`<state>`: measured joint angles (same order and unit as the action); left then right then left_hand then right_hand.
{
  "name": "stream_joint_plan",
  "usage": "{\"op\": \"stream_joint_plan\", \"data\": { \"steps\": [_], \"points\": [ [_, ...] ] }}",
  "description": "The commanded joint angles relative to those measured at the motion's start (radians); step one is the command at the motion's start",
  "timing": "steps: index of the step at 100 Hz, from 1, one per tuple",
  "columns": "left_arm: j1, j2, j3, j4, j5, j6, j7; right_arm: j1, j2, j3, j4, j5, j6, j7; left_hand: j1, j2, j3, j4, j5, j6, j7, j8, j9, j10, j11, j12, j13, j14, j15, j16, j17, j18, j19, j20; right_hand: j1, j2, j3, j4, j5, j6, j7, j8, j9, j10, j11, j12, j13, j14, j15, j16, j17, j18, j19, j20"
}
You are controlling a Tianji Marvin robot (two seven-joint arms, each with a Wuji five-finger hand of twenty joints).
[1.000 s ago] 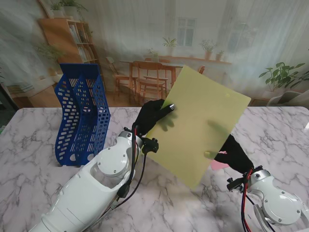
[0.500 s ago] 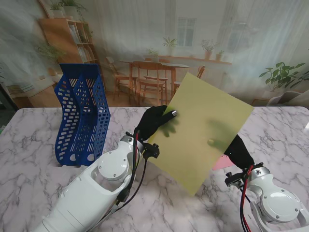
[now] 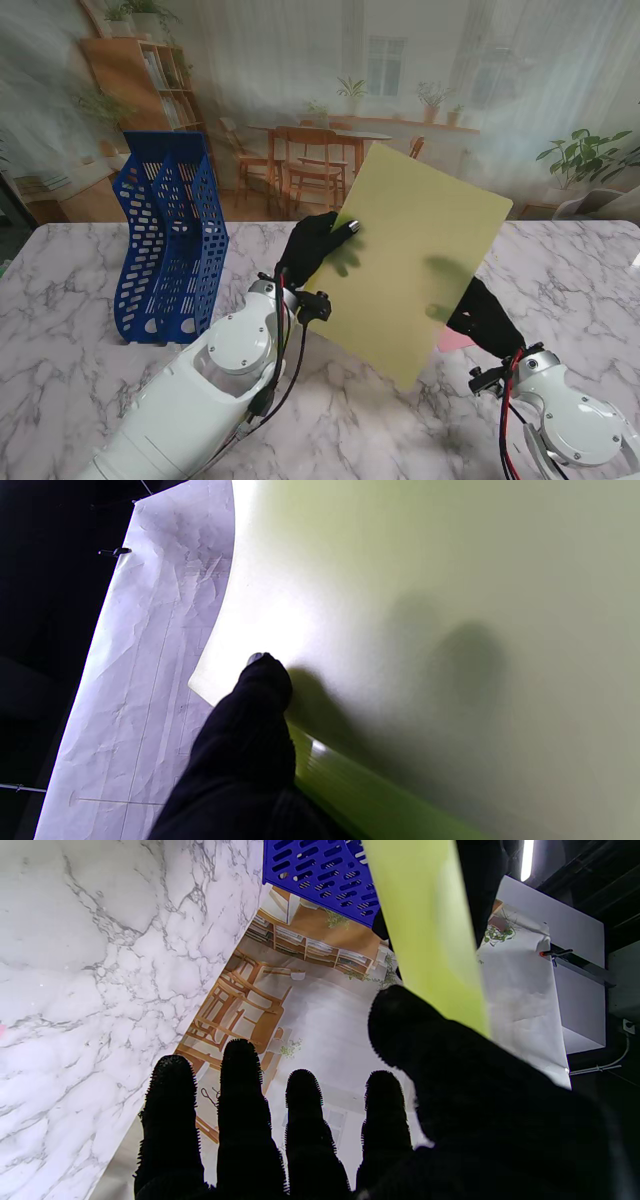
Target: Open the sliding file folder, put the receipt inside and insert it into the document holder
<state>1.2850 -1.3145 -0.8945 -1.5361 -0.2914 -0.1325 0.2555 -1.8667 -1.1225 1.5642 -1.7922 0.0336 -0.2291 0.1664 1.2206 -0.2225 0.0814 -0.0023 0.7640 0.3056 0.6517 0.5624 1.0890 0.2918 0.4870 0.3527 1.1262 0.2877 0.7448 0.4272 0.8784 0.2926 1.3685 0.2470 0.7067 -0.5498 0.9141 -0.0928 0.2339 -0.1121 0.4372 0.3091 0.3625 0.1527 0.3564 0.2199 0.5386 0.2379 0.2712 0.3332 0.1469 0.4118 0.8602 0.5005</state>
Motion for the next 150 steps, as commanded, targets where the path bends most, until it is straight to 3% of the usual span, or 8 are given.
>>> {"op": "stream_joint_plan", "data": {
  "steps": [1,33,81,98,109,124,135,150],
  "points": [
    [-0.004,-0.007,0.000,-0.009,0.000,-0.002,-0.009,-0.017,0.006,0.006,0.001,0.000,-0.004,0.016,0.070,0.024,0.031,-0.013,0.021,-0.044,0.014,0.016,0.020,0.029,0.023,0.011,0.023,0.052,0.035,-0.007,0.069,-0.119,0.053,0.001,0.023,-0.015,0.047,0.029,-0.044,-0.063,0.017,-0.035,-0.019,-0.029,0.017,0.007,-0.002,-0.036,-0.042,-0.019,-0.002,-0.047,0.023,-0.003],
    [-0.005,-0.005,-0.012,-0.013,0.009,0.000,-0.003,-0.039,0.022,0.030,-0.018,-0.013,-0.011,0.080,0.070,0.023,0.031,-0.012,0.021,-0.045,0.014,0.016,0.018,0.030,0.023,0.011,0.022,0.053,0.035,-0.008,0.069,-0.120,0.052,-0.001,0.045,-0.040,0.214,0.083,-0.093,-0.067,0.037,-0.103,-0.048,0.000,0.016,0.005,-0.030,-0.025,-0.052,-0.022,-0.024,-0.048,0.007,-0.021],
    [-0.005,-0.004,-0.012,-0.010,0.018,0.006,-0.003,-0.043,0.035,0.044,-0.014,0.005,-0.009,0.143,0.070,0.024,0.034,-0.013,0.020,-0.047,0.013,0.016,0.017,0.030,0.022,0.011,0.020,0.055,0.034,-0.007,0.068,-0.118,0.052,-0.002,0.007,-0.047,0.142,0.083,-0.145,-0.020,-0.002,-0.140,-0.095,0.000,0.003,-0.002,-0.068,-0.024,-0.076,-0.026,-0.054,-0.037,-0.039,-0.026],
    [-0.007,-0.006,-0.012,-0.009,0.020,0.015,0.003,-0.044,0.048,0.055,-0.011,-0.002,-0.012,0.196,0.070,0.024,0.035,-0.013,0.020,-0.045,0.012,0.016,0.016,0.032,0.023,0.012,0.019,0.057,0.033,-0.007,0.066,-0.116,0.051,-0.002,-0.030,-0.093,0.126,0.084,-0.139,0.018,-0.122,-0.187,-0.129,-0.003,-0.004,-0.009,-0.086,-0.030,-0.096,-0.026,-0.064,-0.034,-0.088,-0.009],
    [-0.008,-0.007,-0.010,-0.008,0.019,0.016,0.003,-0.041,0.049,0.053,-0.009,-0.003,-0.009,0.204,0.070,0.024,0.035,-0.013,0.020,-0.047,0.013,0.017,0.015,0.031,0.023,0.012,0.020,0.056,0.034,-0.006,0.064,-0.114,0.052,-0.001,-0.062,-0.103,0.069,0.067,-0.127,0.029,-0.194,-0.178,-0.133,-0.003,-0.005,-0.011,-0.086,-0.029,-0.102,-0.025,-0.062,-0.033,-0.112,0.006],
    [-0.005,-0.004,-0.004,-0.011,0.018,0.010,-0.008,-0.037,0.045,0.045,-0.008,0.005,-0.003,0.192,0.070,0.024,0.035,-0.013,0.021,-0.045,0.013,0.017,0.015,0.031,0.024,0.012,0.019,0.056,0.034,-0.006,0.064,-0.113,0.054,0.000,-0.139,-0.076,-0.101,0.000,-0.118,0.023,-0.238,-0.134,-0.139,0.005,-0.014,-0.016,-0.091,-0.024,-0.109,-0.024,-0.061,-0.032,-0.135,0.025],
    [-0.001,-0.001,0.001,-0.013,0.017,0.003,-0.020,-0.032,0.039,0.038,-0.007,0.016,-0.001,0.166,0.070,0.025,0.035,-0.013,0.020,-0.046,0.012,0.016,0.014,0.030,0.023,0.012,0.019,0.056,0.034,-0.006,0.063,-0.115,0.053,0.000,-0.195,-0.041,-0.166,-0.030,-0.113,0.011,-0.195,-0.090,-0.139,0.012,-0.015,-0.017,-0.085,-0.020,-0.107,-0.020,-0.057,-0.026,-0.146,0.035],
    [0.001,0.003,0.005,-0.010,0.011,-0.007,-0.039,-0.027,0.027,0.032,-0.007,0.048,0.005,0.132,0.070,0.024,0.035,-0.013,0.021,-0.048,0.012,0.016,0.015,0.031,0.023,0.012,0.019,0.056,0.034,-0.005,0.063,-0.115,0.053,0.000,-0.218,-0.021,-0.188,-0.039,-0.072,0.015,-0.084,-0.034,-0.122,0.024,-0.020,-0.019,-0.070,-0.009,-0.103,-0.017,-0.045,-0.012,-0.156,0.049]
  ]
}}
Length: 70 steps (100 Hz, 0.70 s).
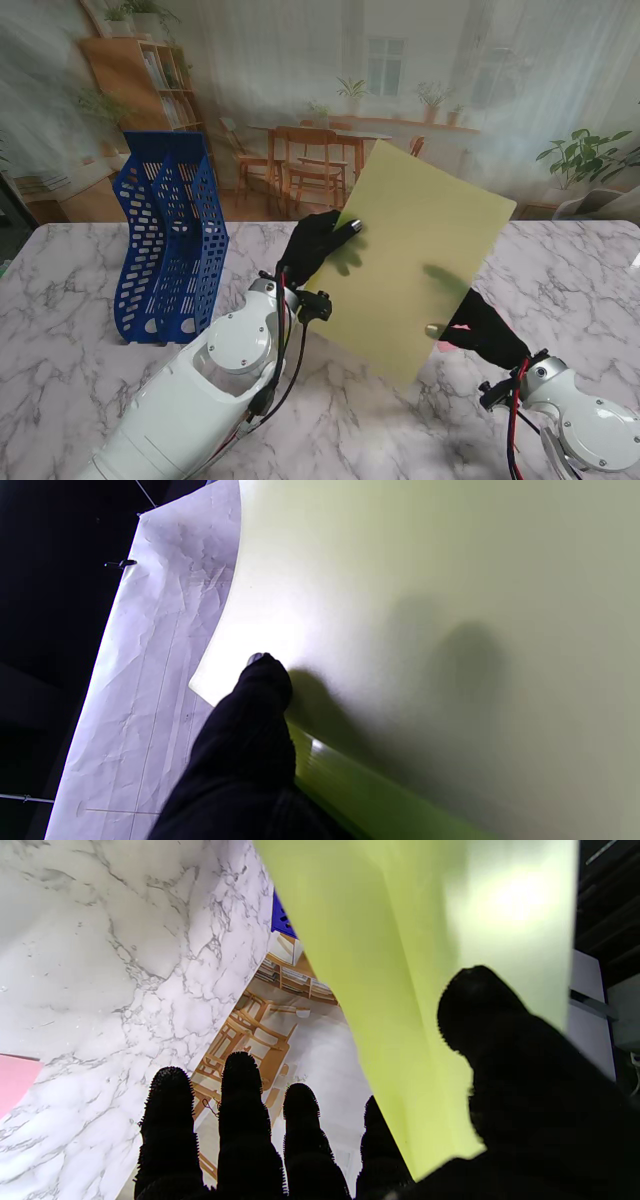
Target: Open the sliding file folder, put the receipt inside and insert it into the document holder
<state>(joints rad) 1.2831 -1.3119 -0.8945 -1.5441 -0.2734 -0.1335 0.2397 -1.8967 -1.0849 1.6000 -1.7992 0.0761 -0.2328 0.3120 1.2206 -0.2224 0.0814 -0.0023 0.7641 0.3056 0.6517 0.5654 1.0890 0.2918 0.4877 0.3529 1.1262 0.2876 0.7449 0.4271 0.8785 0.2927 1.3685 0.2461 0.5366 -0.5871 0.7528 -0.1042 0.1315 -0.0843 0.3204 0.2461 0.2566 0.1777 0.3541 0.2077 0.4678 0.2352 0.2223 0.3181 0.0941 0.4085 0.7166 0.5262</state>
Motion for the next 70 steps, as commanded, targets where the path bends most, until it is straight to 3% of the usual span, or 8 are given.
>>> {"op": "stream_joint_plan", "data": {
  "steps": [1,13,28,43,45,51,58,70],
  "points": [
    [0.003,0.001,0.005,-0.002,-0.008,-0.006,-0.024,0.004,-0.011,-0.004,0.000,0.007,0.009,-0.015,0.070,0.023,0.034,-0.013,0.021,-0.047,0.012,0.013,0.016,0.031,0.023,0.012,0.019,0.056,0.034,-0.005,0.063,-0.115,0.053,0.001,-0.049,0.019,-0.027,-0.028,0.033,-0.012,0.036,0.030,-0.016,0.000,-0.017,-0.006,0.001,-0.006,-0.054,-0.002,0.009,-0.008,-0.012,0.023],
    [0.007,0.003,0.008,0.001,-0.021,-0.016,-0.040,0.014,-0.019,-0.008,0.003,0.031,0.010,-0.039,0.070,0.023,0.033,-0.013,0.021,-0.049,0.012,0.013,0.015,0.030,0.022,0.012,0.017,0.056,0.033,-0.005,0.063,-0.115,0.053,0.002,-0.051,0.032,-0.021,-0.030,0.101,0.023,0.085,0.058,0.011,0.006,-0.009,-0.003,0.024,-0.002,-0.046,0.000,0.029,-0.004,-0.006,0.027],
    [0.013,0.006,0.012,0.006,-0.037,-0.025,-0.058,0.032,-0.032,-0.019,0.007,0.075,0.007,-0.080,0.070,0.024,0.031,-0.013,0.021,-0.049,0.011,0.011,0.015,0.028,0.021,0.012,0.016,0.057,0.033,-0.005,0.061,-0.112,0.053,0.002,-0.028,0.039,0.023,-0.038,0.204,0.087,0.176,0.191,0.115,-0.017,0.041,0.023,0.096,-0.018,-0.015,-0.001,0.073,-0.009,0.045,0.028],
    [0.017,0.006,0.015,0.020,-0.055,-0.025,-0.073,0.046,-0.038,-0.028,0.002,0.098,0.016,-0.095,0.070,0.026,0.030,-0.013,0.019,-0.047,0.007,0.006,0.012,0.027,0.019,0.011,0.013,0.057,0.032,-0.005,0.060,-0.111,0.052,0.002,0.040,0.104,0.056,-0.023,0.300,0.153,0.262,0.348,0.363,0.005,0.199,0.098,0.353,-0.031,0.174,0.068,0.252,-0.006,0.348,0.026],
    [0.017,0.006,0.016,0.023,-0.059,-0.024,-0.074,0.047,-0.039,-0.030,0.000,0.104,0.020,-0.095,0.070,0.027,0.030,-0.013,0.019,-0.046,0.006,0.005,0.011,0.027,0.018,0.011,0.013,0.057,0.031,-0.005,0.059,-0.111,0.052,0.002,0.057,0.115,0.053,-0.020,0.316,0.156,0.280,0.372,0.395,0.009,0.220,0.108,0.383,-0.025,0.201,0.072,0.276,-0.009,0.404,-0.018],
    [0.017,0.004,0.017,0.031,-0.069,-0.017,-0.077,0.055,-0.042,-0.037,-0.003,0.112,0.030,-0.106,0.070,0.028,0.029,-0.013,0.015,-0.042,0.004,0.002,0.009,0.027,0.017,0.011,0.011,0.059,0.030,-0.005,0.057,-0.111,0.051,0.002,0.098,0.129,0.064,-0.015,0.371,0.165,0.337,0.402,0.502,0.027,0.285,0.132,0.486,-0.010,0.278,0.098,0.363,-0.018,0.510,-0.031],
    [0.016,0.002,0.018,0.039,-0.078,-0.010,-0.080,0.065,-0.046,-0.046,-0.005,0.108,0.040,-0.127,0.070,0.032,0.030,-0.013,0.013,-0.033,0.000,-0.005,0.006,0.027,0.016,0.010,0.007,0.059,0.029,-0.004,0.054,-0.110,0.049,0.003,0.193,0.122,0.028,-0.095,0.398,0.167,0.492,0.281,0.634,0.041,0.352,0.153,0.604,0.001,0.373,0.123,0.463,-0.016,0.620,-0.079],
    [0.020,0.000,0.019,0.045,-0.100,0.003,-0.087,0.082,-0.059,-0.065,-0.010,0.065,0.069,-0.202,0.070,0.051,0.031,-0.015,-0.009,-0.016,-0.016,-0.027,-0.015,0.030,0.011,0.009,-0.019,0.070,0.019,-0.005,0.025,-0.093,0.041,0.006,0.264,0.064,0.143,-0.115,0.510,0.189,0.644,0.125,0.912,0.026,0.421,0.164,0.812,0.021,0.533,0.174,0.658,0.050,0.748,-0.084]
  ]
}}
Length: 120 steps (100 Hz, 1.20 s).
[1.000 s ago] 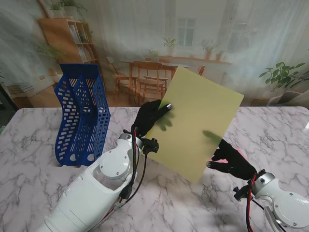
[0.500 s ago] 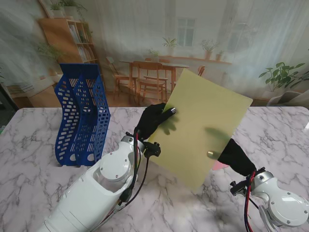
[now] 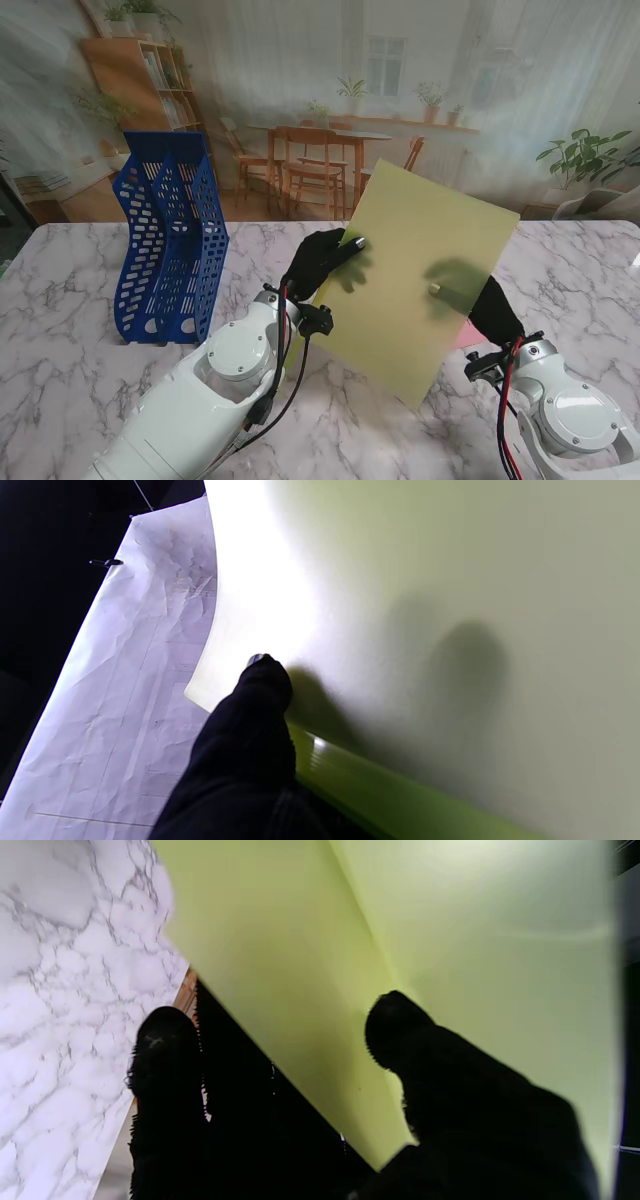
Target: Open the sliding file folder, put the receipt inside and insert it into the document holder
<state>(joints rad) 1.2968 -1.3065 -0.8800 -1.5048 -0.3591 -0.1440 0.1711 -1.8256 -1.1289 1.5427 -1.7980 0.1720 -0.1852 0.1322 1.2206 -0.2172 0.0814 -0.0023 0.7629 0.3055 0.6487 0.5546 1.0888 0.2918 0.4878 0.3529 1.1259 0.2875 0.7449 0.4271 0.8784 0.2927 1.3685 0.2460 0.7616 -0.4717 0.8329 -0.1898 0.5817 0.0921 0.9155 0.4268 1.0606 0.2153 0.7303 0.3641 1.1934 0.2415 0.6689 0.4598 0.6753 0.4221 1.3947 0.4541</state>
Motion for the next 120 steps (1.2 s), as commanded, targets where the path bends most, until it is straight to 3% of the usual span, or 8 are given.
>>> {"op": "stream_joint_plan", "data": {
  "steps": [1,6,25,53,90,93,102,120],
  "points": [
    [0.007,-0.006,0.004,0.006,-0.017,0.015,-0.018,0.012,-0.016,-0.009,-0.011,-0.039,0.024,-0.028,0.070,0.047,0.031,-0.015,-0.009,-0.015,-0.014,-0.018,-0.018,0.032,0.010,0.009,-0.022,0.071,0.018,-0.005,0.022,-0.092,0.041,0.006,0.041,-0.055,0.074,-0.031,0.072,0.015,0.046,-0.067,0.132,-0.019,0.045,0.006,0.094,0.012,0.105,0.041,0.095,0.042,0.079,-0.013],
    [0.010,-0.006,0.004,0.007,-0.026,0.023,-0.022,0.019,-0.018,-0.015,-0.008,-0.076,0.034,-0.049,0.070,0.051,0.030,-0.015,-0.014,-0.010,-0.019,-0.027,-0.028,0.032,0.007,0.008,-0.034,0.076,0.014,-0.005,0.010,-0.087,0.041,0.010,0.045,-0.065,0.105,-0.035,0.121,0.014,0.048,-0.099,0.210,-0.032,0.041,0.007,0.103,0.001,0.212,0.087,0.169,0.066,0.116,-0.027],
    [0.024,0.008,-0.007,0.011,-0.040,0.063,-0.073,0.027,-0.030,-0.024,-0.027,-0.092,0.119,-0.094,0.059,0.075,-0.052,0.005,-0.053,0.010,-0.104,-0.073,-0.095,0.055,-0.030,-0.012,-0.101,0.111,-0.012,0.001,-0.064,-0.048,0.005,0.071,0.064,-0.089,0.183,-0.041,0.230,0.028,0.067,-0.097,0.291,0.010,0.053,0.053,0.108,0.011,0.405,0.122,0.275,0.124,0.182,-0.059],
    [0.057,0.043,-0.064,0.003,0.002,0.116,-0.146,0.056,-0.033,-0.039,-0.028,-0.069,0.253,-0.081,-0.054,0.123,-0.060,0.021,-0.235,-0.004,-0.403,-0.145,-0.346,0.032,-0.126,-0.047,-0.259,0.165,-0.058,0.029,-0.217,-0.014,-0.080,0.151,0.075,-0.097,0.223,-0.046,0.251,0.058,0.069,-0.067,0.297,0.041,0.050,0.064,0.107,0.020,0.424,0.117,0.285,0.133,0.177,-0.071],
    [0.106,0.077,-0.145,-0.016,0.049,0.156,-0.202,0.127,-0.046,-0.103,0.019,-0.072,0.440,-0.098,-0.069,0.135,-0.074,0.025,-0.264,-0.009,-0.443,-0.172,-0.433,0.023,-0.161,-0.064,-0.383,0.173,-0.112,0.030,-0.359,0.003,-0.146,0.191,0.084,-0.097,0.248,-0.052,0.259,0.073,0.062,-0.031,0.290,0.065,0.072,0.080,0.106,0.024,0.455,0.119,0.299,0.147,0.178,-0.071],
    [0.110,0.079,-0.150,-0.017,0.055,0.153,-0.204,0.135,-0.046,-0.108,0.027,-0.075,0.452,-0.097,-0.070,0.140,-0.083,0.026,-0.261,-0.015,-0.452,-0.166,-0.440,0.015,-0.164,-0.062,-0.405,0.172,-0.123,0.041,-0.389,0.007,-0.168,0.239,0.083,-0.096,0.248,-0.053,0.258,0.071,0.061,-0.030,0.290,0.066,0.072,0.080,0.106,0.025,0.456,0.119,0.299,0.148,0.178,-0.071],
    [0.116,0.082,-0.161,-0.009,0.080,0.104,-0.195,0.166,-0.043,-0.129,0.061,-0.093,0.481,-0.082,-0.098,0.140,-0.089,0.022,-0.258,-0.045,-0.442,-0.156,-0.459,-0.026,-0.170,-0.057,-0.495,0.123,-0.183,0.027,-0.523,0.018,-0.228,0.249,0.083,-0.092,0.249,-0.054,0.256,0.071,0.058,-0.028,0.285,0.064,0.072,0.080,0.104,0.025,0.453,0.116,0.296,0.148,0.175,-0.071],
    [0.114,0.096,-0.188,-0.014,0.149,0.052,-0.195,0.225,-0.046,-0.165,0.125,-0.097,0.532,-0.072,-0.154,0.140,-0.092,0.010,-0.274,-0.081,-0.449,-0.142,-0.589,-0.062,-0.231,-0.054,-0.718,0.044,-0.359,-0.011,-0.782,-0.025,-0.490,0.195,0.083,-0.088,0.246,-0.055,0.252,0.070,0.055,-0.024,0.281,0.066,0.072,0.079,0.104,0.028,0.446,0.110,0.292,0.147,0.173,-0.070]
  ]
}}
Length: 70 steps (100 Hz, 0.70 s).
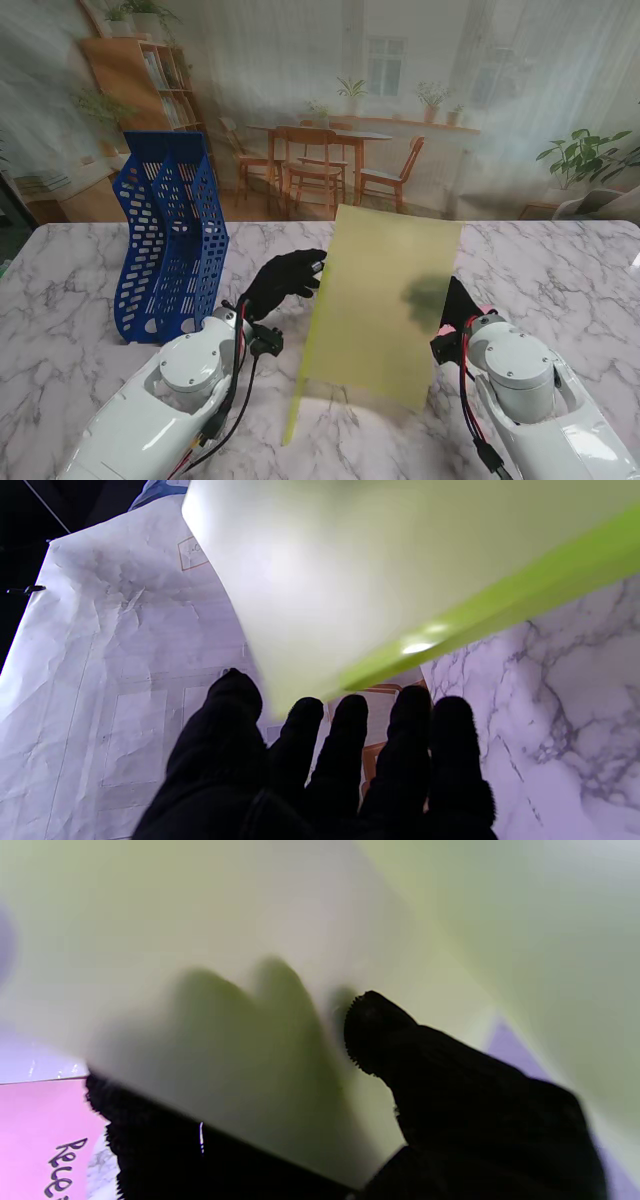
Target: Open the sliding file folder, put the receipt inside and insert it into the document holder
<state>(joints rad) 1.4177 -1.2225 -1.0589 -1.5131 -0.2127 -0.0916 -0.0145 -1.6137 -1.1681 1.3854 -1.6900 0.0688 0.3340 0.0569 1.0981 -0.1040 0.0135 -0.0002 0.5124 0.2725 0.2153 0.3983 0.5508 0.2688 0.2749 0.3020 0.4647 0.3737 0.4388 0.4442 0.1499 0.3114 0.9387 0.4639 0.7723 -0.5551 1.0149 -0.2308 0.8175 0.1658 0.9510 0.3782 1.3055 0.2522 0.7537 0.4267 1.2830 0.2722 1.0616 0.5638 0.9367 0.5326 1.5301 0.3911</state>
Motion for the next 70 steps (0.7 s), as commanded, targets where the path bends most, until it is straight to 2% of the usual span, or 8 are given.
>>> {"op": "stream_joint_plan", "data": {
  "steps": [1,17,30,35,45,50,59,70],
  "points": [
    [-0.007,0.012,-0.010,-0.007,0.005,-0.003,-0.009,0.015,-0.007,-0.010,0.020,0.006,0.014,0.005,-0.034,0.027,-0.024,0.007,-0.023,-0.049,-0.016,0.015,-0.061,-0.040,-0.022,-0.004,-0.068,-0.046,-0.061,-0.030,-0.063,-0.049,-0.074,-0.029,0.073,-0.003,0.064,-0.014,0.016,-0.004,0.019,0.025,0.036,0.029,0.049,0.017,0.015,-0.003,0.053,0.006,0.030,0.037,0.037,-0.007],
    [-0.007,0.018,-0.026,-0.038,0.039,-0.029,0.003,0.040,-0.015,-0.027,0.049,0.024,0.048,-0.008,-0.041,0.031,-0.023,0.005,-0.007,-0.052,-0.012,0.030,-0.160,-0.052,-0.065,-0.013,-0.183,-0.076,-0.133,-0.050,-0.157,-0.124,-0.216,-0.095,0.077,-0.004,0.068,-0.013,0.014,0.004,0.018,0.029,0.033,0.035,0.054,0.018,0.016,0.000,0.057,0.005,0.030,0.042,0.039,-0.004],
    [-0.023,0.021,-0.022,-0.047,0.079,-0.064,0.013,0.051,-0.016,-0.036,0.060,0.025,0.083,-0.001,-0.028,0.045,-0.019,0.005,0.035,-0.061,0.006,0.042,-0.148,-0.089,-0.075,-0.024,-0.188,-0.099,-0.146,-0.059,-0.169,-0.167,-0.247,-0.111,0.077,-0.001,0.068,-0.014,0.013,0.005,0.016,0.031,0.029,0.037,0.058,0.018,0.015,0.001,0.059,0.004,0.031,0.044,0.039,-0.003],
    [-0.032,0.022,-0.015,-0.048,0.091,-0.081,0.015,0.056,-0.016,-0.042,0.067,0.024,0.095,0.001,0.006,0.048,-0.018,0.003,0.037,-0.083,0.028,0.087,-0.146,-0.119,-0.084,-0.044,-0.183,-0.121,-0.158,-0.077,-0.170,-0.181,-0.264,-0.120,0.077,0.000,0.068,-0.014,0.013,0.005,0.016,0.031,0.028,0.037,0.057,0.018,0.015,0.001,0.059,0.004,0.031,0.045,0.039,-0.003],
    [-0.056,0.022,0.010,-0.047,0.102,-0.113,0.013,0.066,-0.015,-0.053,0.080,0.024,0.117,0.010,0.150,0.026,0.037,0.002,0.050,-0.137,0.040,0.135,-0.176,-0.169,-0.102,-0.084,-0.194,-0.165,-0.182,-0.108,-0.187,-0.208,-0.306,-0.141,0.076,0.004,0.066,-0.015,0.009,0.005,0.014,0.032,0.026,0.037,0.057,0.017,0.014,0.003,0.056,0.002,0.031,0.045,0.039,-0.003],
    [-0.072,0.022,0.028,-0.043,0.096,-0.136,0.006,0.073,-0.014,-0.060,0.089,0.017,0.124,0.018,0.189,0.031,0.157,-0.004,0.056,-0.159,0.026,0.120,-0.213,-0.185,-0.107,-0.104,-0.217,-0.188,-0.199,-0.126,-0.196,-0.227,-0.354,-0.166,0.076,0.007,0.063,-0.015,0.007,0.005,0.013,0.033,0.024,0.036,0.057,0.017,0.015,0.000,0.055,0.001,0.031,0.045,0.039,-0.003],
    [-0.108,0.024,0.067,-0.030,0.084,-0.167,-0.027,0.085,-0.013,-0.073,0.105,0.015,0.138,0.025,0.114,-0.029,0.470,0.024,-0.013,-0.235,0.007,0.030,-0.352,-0.231,-0.127,-0.134,-0.305,-0.255,-0.240,-0.153,-0.176,-0.311,-0.591,-0.253,0.076,0.010,0.061,-0.015,0.004,0.005,0.012,0.033,0.023,0.036,0.058,0.016,0.014,0.001,0.054,-0.001,0.029,0.044,0.038,-0.003],
    [-0.169,0.026,0.125,0.004,0.106,-0.195,-0.060,0.096,-0.014,-0.086,0.122,0.018,0.146,0.031,0.042,-0.082,0.684,0.128,-0.095,-0.301,-0.037,-0.016,-0.409,-0.270,-0.231,-0.197,-0.379,-0.347,-0.301,-0.205,-0.171,-0.402,-0.798,-0.259,0.076,0.013,0.057,-0.015,0.001,0.004,0.010,0.034,0.020,0.036,0.058,0.016,0.014,0.003,0.050,-0.003,0.023,0.042,0.037,-0.002]
  ]
}}
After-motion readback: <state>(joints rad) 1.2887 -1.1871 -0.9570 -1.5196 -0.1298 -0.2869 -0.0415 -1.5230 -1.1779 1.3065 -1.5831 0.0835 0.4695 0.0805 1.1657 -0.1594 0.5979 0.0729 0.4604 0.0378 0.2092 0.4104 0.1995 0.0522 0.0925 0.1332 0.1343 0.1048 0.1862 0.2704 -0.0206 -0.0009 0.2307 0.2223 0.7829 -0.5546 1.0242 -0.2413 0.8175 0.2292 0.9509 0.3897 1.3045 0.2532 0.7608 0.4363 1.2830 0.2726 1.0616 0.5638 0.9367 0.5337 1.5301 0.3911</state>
